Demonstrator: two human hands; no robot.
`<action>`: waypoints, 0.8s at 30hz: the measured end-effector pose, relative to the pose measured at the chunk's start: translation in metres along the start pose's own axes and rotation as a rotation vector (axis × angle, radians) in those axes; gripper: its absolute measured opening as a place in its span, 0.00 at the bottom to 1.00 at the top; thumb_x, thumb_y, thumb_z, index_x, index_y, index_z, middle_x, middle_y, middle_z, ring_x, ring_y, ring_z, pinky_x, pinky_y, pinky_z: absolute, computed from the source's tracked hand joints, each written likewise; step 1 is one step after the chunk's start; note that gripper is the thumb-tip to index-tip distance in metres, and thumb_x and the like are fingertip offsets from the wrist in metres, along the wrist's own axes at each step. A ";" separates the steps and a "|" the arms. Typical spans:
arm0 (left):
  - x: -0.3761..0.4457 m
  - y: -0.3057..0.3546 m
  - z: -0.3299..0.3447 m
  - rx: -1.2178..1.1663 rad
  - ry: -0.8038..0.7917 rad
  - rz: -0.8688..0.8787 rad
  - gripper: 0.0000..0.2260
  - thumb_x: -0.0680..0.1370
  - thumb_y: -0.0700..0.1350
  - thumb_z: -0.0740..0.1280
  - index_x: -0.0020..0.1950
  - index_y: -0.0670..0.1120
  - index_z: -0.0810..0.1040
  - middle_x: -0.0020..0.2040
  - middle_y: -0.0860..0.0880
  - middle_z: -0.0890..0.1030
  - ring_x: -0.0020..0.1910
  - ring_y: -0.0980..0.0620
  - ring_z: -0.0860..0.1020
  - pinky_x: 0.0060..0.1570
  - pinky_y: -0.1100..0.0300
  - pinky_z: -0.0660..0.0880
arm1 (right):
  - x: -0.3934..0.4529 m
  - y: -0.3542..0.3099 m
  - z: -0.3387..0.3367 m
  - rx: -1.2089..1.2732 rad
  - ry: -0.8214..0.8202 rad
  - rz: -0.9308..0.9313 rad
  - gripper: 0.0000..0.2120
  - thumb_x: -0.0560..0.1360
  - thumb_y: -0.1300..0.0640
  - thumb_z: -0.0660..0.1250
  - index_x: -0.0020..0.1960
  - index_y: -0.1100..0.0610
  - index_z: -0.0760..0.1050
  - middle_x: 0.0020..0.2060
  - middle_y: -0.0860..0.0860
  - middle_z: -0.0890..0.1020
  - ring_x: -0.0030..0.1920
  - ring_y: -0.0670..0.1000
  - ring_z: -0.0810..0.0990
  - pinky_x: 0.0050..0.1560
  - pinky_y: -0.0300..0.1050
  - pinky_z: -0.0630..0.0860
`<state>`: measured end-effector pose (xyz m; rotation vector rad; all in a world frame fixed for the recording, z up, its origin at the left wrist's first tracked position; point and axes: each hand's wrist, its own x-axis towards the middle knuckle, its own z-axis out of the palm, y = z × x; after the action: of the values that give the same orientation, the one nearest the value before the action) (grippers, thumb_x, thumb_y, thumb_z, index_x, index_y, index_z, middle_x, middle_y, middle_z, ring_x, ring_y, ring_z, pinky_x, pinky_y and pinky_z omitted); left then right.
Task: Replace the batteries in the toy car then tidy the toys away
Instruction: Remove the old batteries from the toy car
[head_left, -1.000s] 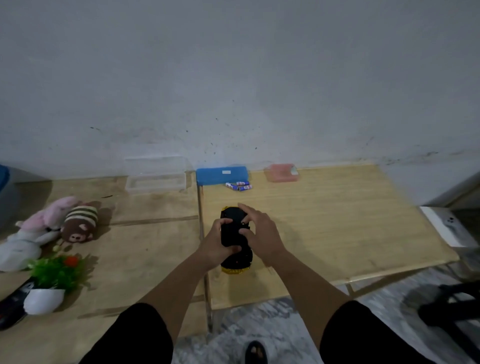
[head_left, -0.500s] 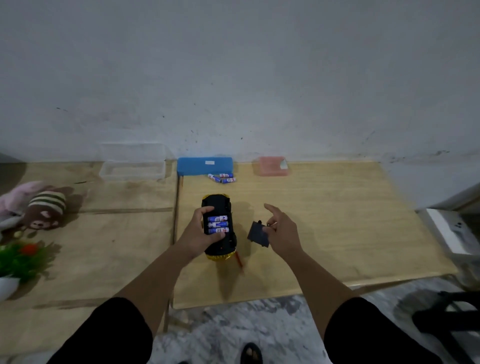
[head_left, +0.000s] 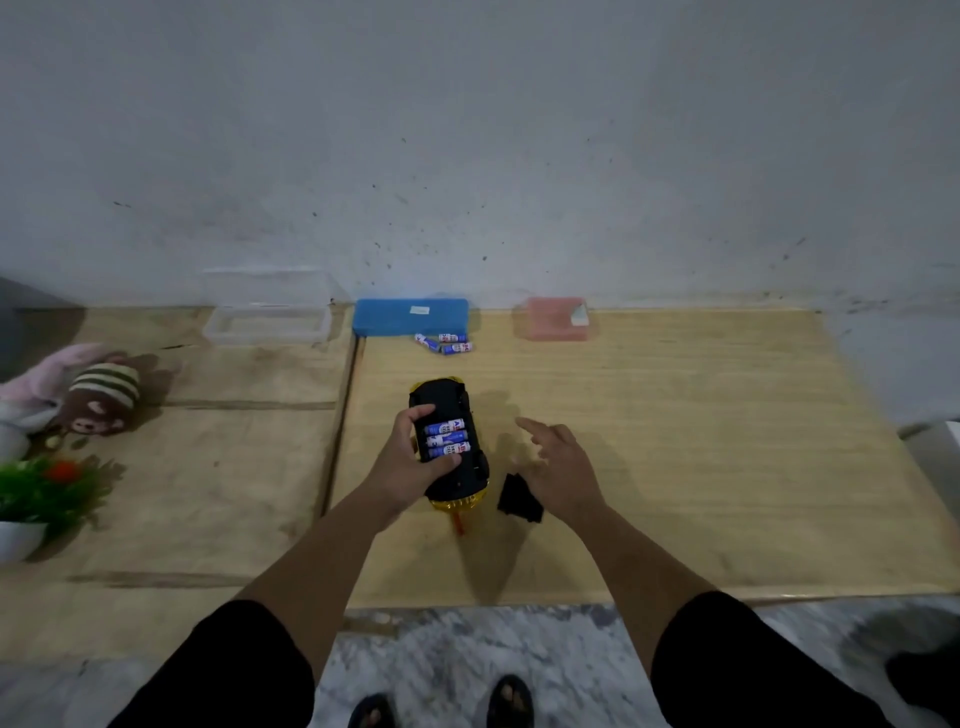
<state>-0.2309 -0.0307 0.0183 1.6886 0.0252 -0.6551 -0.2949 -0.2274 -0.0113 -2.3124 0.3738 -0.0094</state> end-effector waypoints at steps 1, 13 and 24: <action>0.000 0.001 0.003 -0.007 0.004 0.007 0.27 0.73 0.37 0.72 0.64 0.57 0.64 0.61 0.44 0.74 0.58 0.45 0.76 0.52 0.48 0.78 | 0.003 -0.009 -0.002 0.071 0.009 -0.037 0.21 0.76 0.51 0.66 0.68 0.47 0.70 0.55 0.53 0.73 0.50 0.49 0.76 0.54 0.43 0.75; -0.016 0.033 -0.019 -0.140 -0.074 0.067 0.32 0.77 0.37 0.66 0.71 0.64 0.59 0.63 0.50 0.71 0.57 0.47 0.77 0.42 0.54 0.81 | 0.015 -0.078 -0.012 0.420 -0.389 -0.072 0.19 0.78 0.59 0.63 0.68 0.47 0.70 0.67 0.51 0.73 0.64 0.49 0.72 0.62 0.41 0.70; -0.014 0.040 -0.115 0.112 -0.288 0.220 0.41 0.64 0.38 0.78 0.72 0.53 0.64 0.64 0.52 0.73 0.57 0.63 0.76 0.50 0.67 0.76 | 0.028 -0.157 -0.016 0.019 -0.570 -0.072 0.19 0.78 0.61 0.61 0.67 0.45 0.71 0.64 0.49 0.75 0.58 0.49 0.74 0.59 0.41 0.70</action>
<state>-0.1817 0.0690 0.0697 1.6589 -0.4033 -0.7369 -0.2284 -0.1438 0.1079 -2.1893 -0.0016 0.5927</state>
